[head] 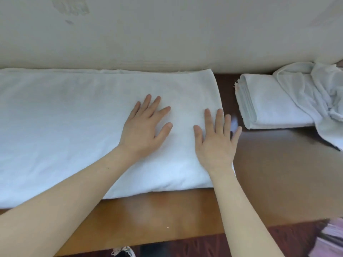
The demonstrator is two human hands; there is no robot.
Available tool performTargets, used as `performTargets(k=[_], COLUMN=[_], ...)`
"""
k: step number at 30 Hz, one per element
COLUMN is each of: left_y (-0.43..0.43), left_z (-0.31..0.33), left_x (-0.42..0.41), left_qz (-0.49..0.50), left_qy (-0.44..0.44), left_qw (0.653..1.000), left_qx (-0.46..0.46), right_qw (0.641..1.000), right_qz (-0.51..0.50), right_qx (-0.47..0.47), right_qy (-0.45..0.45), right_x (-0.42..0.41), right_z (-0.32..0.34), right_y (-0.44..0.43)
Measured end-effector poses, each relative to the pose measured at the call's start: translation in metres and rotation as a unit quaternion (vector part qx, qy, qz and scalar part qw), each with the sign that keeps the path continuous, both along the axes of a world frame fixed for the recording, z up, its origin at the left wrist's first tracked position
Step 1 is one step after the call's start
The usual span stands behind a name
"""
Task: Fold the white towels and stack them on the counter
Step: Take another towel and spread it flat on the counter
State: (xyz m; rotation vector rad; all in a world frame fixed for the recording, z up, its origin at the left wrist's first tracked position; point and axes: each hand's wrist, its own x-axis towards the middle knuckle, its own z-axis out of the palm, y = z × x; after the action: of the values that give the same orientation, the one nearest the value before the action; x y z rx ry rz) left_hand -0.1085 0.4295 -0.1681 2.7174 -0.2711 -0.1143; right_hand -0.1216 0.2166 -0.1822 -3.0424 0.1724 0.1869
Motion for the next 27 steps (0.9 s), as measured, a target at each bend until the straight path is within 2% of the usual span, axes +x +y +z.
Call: performTargets(k=[2, 4, 6, 11, 13, 16, 19, 24, 27], left_y=[0.003, 0.008, 0.017, 0.05, 0.059, 0.075, 0.109, 0.206, 0.265], left_z=[0.001, -0.001, -0.006, -0.018, -0.019, -0.02, -0.021, -0.019, -0.017], left_x=[-0.029, -0.059, -0.082, -0.109, -0.117, -0.125, -0.125, -0.137, -0.151], left_qz=[-0.014, -0.027, -0.039, -0.026, -0.023, -0.014, 0.015, 0.116, 0.195], left_qy=[0.0, -0.003, 0.008, 0.022, 0.019, 0.016, 0.014, 0.025, 0.046], left_qw=[1.0, 0.999, 0.996, 0.993, 0.993, 0.994, 0.994, 0.985, 0.971], left_qx=[0.017, 0.04, 0.075, 0.113, 0.111, 0.104, 0.108, 0.123, 0.13], right_qw=[0.999, 0.997, 0.994, 0.999, 0.999, 0.998, 0.993, 0.999, 0.998], right_qz=[-0.026, 0.045, 0.105, 0.005, -0.024, 0.047, 0.121, 0.048, 0.002], right_qx=[0.003, 0.006, -0.001, -0.035, -0.031, 0.018, 0.014, 0.024, 0.059], right_qy=[-0.032, -0.057, -0.032, 0.015, -0.009, -0.03, 0.003, 0.002, 0.013], right_x=[-0.017, -0.049, -0.075, -0.088, -0.09, -0.092, -0.096, -0.098, -0.094], right_z=[0.004, 0.003, -0.002, -0.001, 0.003, 0.006, -0.003, -0.006, 0.004], right_y=[-0.001, 0.012, 0.014, -0.013, 0.007, 0.062, 0.083, 0.066, 0.11])
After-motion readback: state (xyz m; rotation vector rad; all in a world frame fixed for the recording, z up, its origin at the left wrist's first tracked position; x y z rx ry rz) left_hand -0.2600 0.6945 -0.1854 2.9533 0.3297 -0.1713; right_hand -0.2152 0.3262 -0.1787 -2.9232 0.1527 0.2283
